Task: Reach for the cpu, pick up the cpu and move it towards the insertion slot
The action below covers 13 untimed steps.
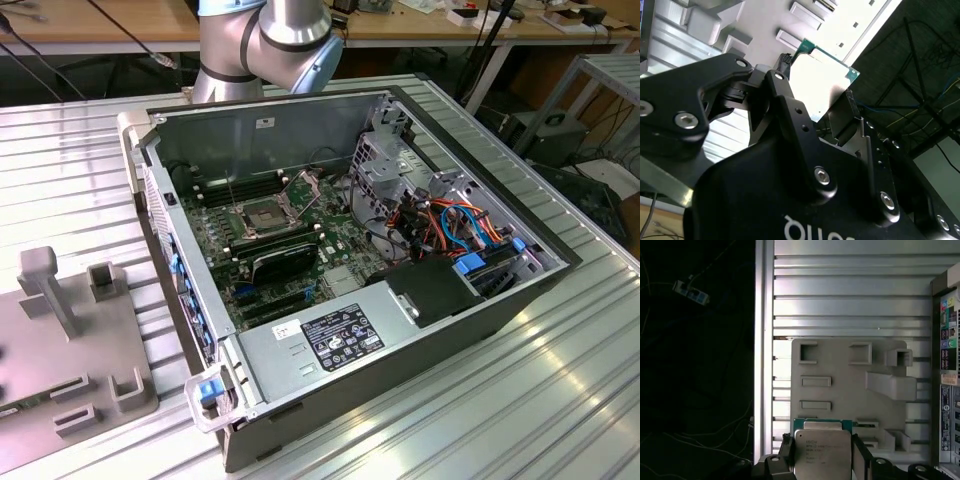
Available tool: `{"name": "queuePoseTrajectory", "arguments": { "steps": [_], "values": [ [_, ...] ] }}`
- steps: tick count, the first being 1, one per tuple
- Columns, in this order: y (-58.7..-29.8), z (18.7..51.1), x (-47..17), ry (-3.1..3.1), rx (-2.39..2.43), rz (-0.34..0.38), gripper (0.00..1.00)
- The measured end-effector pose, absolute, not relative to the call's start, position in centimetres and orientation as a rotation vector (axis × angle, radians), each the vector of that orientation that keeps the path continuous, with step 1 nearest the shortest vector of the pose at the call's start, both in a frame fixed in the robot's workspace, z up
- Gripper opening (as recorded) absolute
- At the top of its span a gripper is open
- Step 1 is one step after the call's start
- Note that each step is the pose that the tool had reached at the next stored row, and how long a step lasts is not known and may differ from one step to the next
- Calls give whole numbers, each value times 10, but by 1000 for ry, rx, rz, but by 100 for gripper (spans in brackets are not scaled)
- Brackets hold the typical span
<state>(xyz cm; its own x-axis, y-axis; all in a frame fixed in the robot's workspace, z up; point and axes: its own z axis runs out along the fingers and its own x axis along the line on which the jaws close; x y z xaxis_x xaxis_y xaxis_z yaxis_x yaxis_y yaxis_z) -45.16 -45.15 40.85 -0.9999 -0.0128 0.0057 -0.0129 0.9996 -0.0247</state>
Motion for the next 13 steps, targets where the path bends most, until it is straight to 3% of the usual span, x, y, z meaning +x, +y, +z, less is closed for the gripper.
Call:
{"name": "queuePoseTrajectory", "arguments": {
  "steps": [13],
  "values": [
    [-452, 409, -439, -3136, 20, 39, 55]
  ]
}}
